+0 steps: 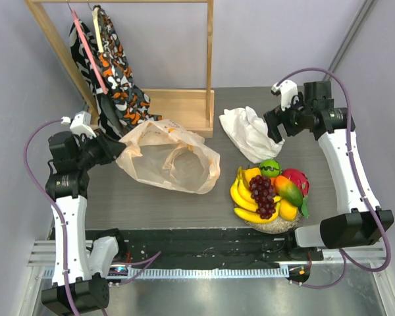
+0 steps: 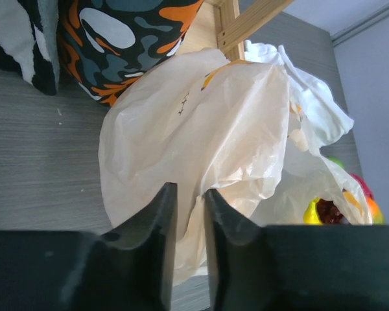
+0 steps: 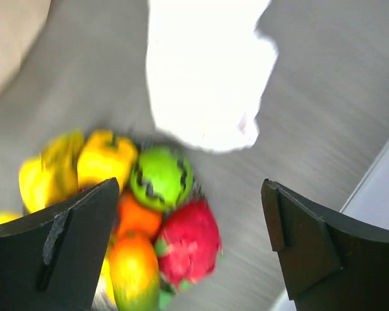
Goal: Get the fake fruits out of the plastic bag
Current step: Place the plastic bag at the center of the board.
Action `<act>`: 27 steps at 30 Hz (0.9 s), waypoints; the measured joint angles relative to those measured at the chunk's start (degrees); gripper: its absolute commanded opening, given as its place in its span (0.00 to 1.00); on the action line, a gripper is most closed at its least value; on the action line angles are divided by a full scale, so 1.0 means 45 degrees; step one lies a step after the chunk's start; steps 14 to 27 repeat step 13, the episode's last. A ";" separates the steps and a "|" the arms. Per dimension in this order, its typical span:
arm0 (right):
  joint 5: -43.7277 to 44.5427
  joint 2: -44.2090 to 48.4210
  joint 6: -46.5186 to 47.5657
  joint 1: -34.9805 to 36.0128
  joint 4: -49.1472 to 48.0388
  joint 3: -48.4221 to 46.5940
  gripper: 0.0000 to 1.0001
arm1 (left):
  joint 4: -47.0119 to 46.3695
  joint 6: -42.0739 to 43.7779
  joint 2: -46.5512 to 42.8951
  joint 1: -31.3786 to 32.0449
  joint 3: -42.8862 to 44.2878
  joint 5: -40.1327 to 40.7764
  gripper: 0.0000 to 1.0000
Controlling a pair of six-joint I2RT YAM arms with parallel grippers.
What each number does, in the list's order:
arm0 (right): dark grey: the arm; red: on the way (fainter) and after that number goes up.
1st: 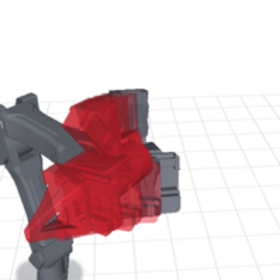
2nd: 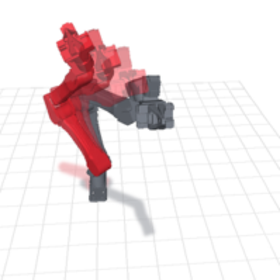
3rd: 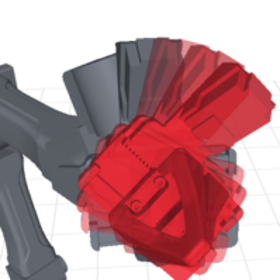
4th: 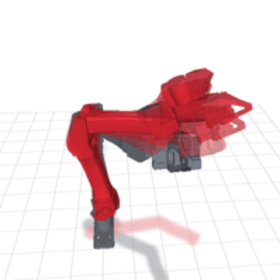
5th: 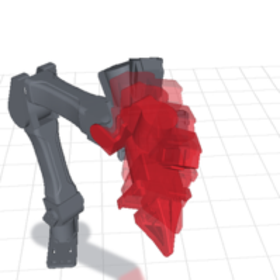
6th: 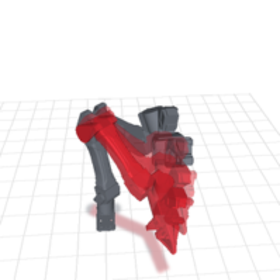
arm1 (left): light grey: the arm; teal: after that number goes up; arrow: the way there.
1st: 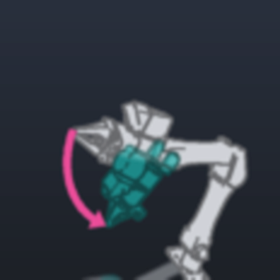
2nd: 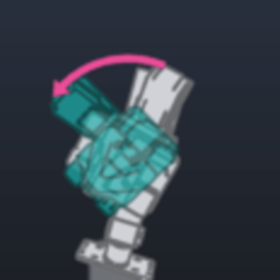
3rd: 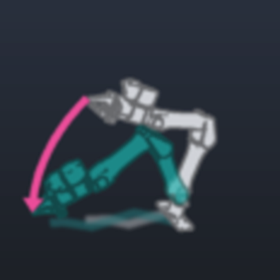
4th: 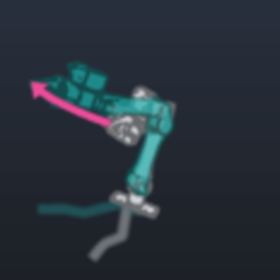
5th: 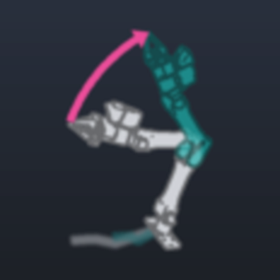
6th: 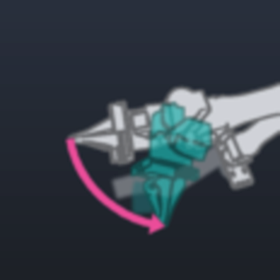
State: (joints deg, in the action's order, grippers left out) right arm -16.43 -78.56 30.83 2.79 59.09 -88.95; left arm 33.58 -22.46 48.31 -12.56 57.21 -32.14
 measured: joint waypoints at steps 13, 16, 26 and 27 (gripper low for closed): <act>0.3925 0.0092 -0.4959 0.1486 -0.3682 0.0491 1.00 | 0.0500 0.1078 -0.0267 0.0000 0.1695 0.0636 1.00; 0.3925 0.0092 -0.4959 0.1486 -0.3682 0.0491 1.00 | 0.0500 0.1078 -0.0267 0.0000 0.1695 0.0636 1.00; 0.3925 0.0092 -0.4959 0.1486 -0.3682 0.0491 1.00 | 0.0500 0.1078 -0.0267 0.0000 0.1695 0.0636 1.00; 0.3925 0.0092 -0.4959 0.1486 -0.3682 0.0491 1.00 | 0.0500 0.1078 -0.0267 0.0000 0.1695 0.0636 1.00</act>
